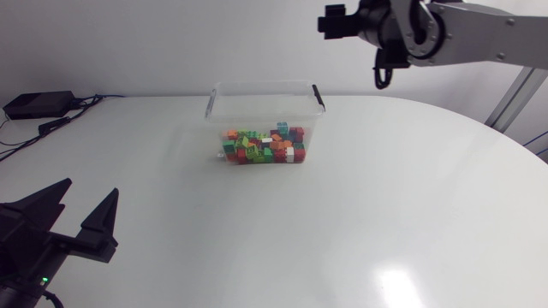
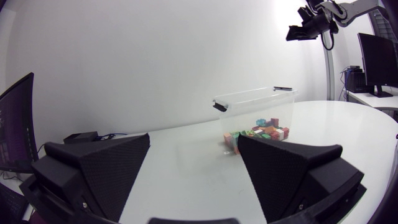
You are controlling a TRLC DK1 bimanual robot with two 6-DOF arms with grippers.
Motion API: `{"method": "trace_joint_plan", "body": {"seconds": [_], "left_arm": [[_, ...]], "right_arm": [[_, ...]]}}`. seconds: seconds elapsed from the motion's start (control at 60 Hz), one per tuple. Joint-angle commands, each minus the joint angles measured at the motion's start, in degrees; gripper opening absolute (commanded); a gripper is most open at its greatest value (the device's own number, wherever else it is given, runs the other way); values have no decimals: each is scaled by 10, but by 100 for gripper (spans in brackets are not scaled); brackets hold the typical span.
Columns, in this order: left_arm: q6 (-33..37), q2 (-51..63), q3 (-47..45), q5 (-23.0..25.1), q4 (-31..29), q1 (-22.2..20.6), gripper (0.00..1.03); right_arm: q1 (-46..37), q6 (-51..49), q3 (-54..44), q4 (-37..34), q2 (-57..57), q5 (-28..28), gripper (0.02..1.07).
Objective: Place the duplo bricks in the container
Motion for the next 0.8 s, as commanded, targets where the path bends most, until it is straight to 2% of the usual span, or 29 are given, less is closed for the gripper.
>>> {"method": "trace_joint_plan", "body": {"seconds": [0.0, 0.1, 0.55, 0.783], "left_arm": [[12, -5, -14, -4, 6, -2, 98], [11, -5, -14, -4, 6, -3, 98], [11, -5, -14, -5, 6, 3, 98], [10, -5, -14, -5, 6, 1, 98]], "right_arm": [[-19, -28, -65, 20, -51, -1, 97], [-47, -52, -138, 51, -120, -4, 97], [-170, -72, -398, 113, -342, -35, 97], [-184, -73, -501, 121, -446, -33, 96]]}}
